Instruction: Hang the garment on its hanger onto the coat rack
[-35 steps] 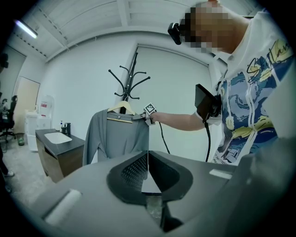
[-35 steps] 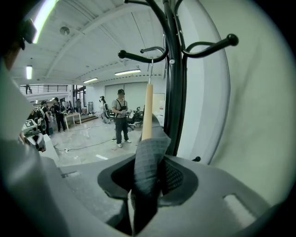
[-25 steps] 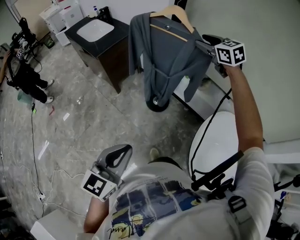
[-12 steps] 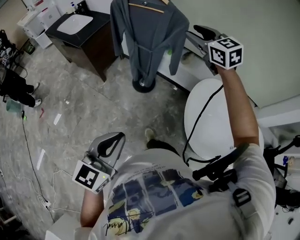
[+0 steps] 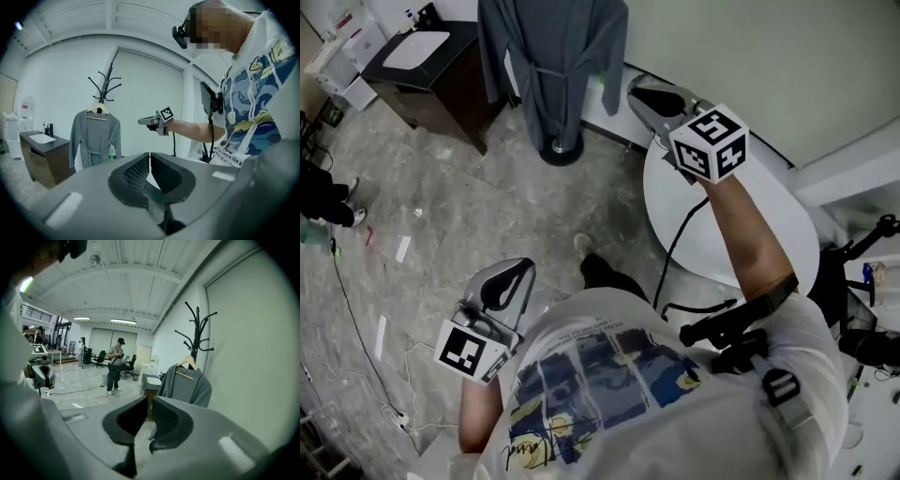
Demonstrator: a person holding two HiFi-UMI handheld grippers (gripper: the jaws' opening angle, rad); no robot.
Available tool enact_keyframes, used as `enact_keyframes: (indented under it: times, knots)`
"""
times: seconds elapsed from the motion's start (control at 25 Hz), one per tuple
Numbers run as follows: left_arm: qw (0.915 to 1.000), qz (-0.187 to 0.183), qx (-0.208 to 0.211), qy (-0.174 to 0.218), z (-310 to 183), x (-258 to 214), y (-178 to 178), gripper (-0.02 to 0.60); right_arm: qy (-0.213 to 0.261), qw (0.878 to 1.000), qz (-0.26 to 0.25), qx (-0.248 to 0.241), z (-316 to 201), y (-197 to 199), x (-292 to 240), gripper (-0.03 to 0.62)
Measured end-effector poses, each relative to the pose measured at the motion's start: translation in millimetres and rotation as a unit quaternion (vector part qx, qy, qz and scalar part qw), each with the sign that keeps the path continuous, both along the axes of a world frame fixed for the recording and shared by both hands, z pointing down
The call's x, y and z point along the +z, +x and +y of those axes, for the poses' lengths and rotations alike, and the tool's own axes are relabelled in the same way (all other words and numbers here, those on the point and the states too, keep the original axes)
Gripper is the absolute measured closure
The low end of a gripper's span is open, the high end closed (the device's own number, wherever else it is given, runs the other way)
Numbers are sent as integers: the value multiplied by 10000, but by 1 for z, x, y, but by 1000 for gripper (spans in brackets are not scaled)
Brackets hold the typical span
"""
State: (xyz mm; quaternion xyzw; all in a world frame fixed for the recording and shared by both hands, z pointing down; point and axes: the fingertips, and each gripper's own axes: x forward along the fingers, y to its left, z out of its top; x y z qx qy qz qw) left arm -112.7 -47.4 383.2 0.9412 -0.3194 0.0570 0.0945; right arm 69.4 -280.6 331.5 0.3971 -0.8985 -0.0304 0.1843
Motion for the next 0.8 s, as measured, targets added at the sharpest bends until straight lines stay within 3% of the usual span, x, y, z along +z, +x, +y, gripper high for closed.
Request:
enact_keyframes:
  times: [0.28,0.8]
  knots:
    - [9999,51,164,22,36,3,7,566,-173,9998,-132,-27,84,-14,27,574]
    - [9991,190,348,-117,69,5,20,566,-336,9978,-369,-433,183,-44,55,591]
